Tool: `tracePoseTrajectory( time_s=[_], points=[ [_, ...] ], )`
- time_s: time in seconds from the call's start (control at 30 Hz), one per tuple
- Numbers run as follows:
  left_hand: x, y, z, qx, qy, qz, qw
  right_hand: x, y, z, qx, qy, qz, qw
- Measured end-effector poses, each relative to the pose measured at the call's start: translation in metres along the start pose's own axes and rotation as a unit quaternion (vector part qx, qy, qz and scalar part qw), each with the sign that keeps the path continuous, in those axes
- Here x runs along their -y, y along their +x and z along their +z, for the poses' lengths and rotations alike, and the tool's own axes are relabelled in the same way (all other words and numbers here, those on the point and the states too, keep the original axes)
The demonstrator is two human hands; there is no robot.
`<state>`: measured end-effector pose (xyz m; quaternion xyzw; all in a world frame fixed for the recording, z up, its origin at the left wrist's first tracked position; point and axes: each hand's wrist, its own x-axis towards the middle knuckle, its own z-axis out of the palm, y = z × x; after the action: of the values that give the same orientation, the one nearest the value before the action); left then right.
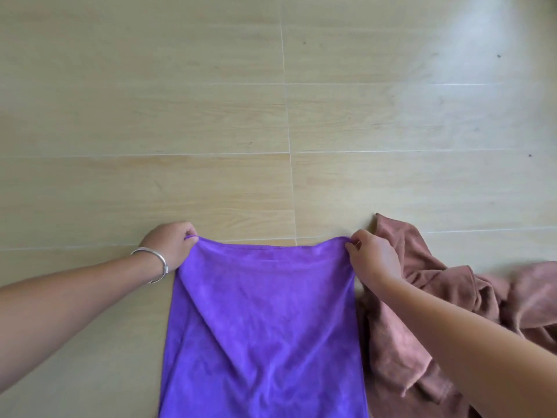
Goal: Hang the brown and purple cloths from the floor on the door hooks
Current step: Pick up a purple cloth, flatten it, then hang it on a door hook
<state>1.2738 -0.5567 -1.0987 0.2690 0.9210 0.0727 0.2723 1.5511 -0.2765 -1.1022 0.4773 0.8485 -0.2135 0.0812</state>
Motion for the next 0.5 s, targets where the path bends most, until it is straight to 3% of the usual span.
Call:
tracePoseTrajectory(
  time_s=[0.2, 0.37, 0.5],
  points=[
    [-0.009, 0.018, -0.005, -0.075, -0.029, -0.013, 0.997, 0.011, 0.03, -0.007, -0.014, 0.06, 0.02, 0.998],
    [-0.022, 0.052, -0.026, -0.101, -0.152, -0.06, 0.981, 0.028, 0.062, -0.016, -0.032, 0.246, 0.087, 0.965],
    [-0.022, 0.047, -0.024, -0.121, -0.242, -0.071, 0.96, 0.032, 0.058, -0.015, -0.065, 0.306, 0.109, 0.944]
  ],
)
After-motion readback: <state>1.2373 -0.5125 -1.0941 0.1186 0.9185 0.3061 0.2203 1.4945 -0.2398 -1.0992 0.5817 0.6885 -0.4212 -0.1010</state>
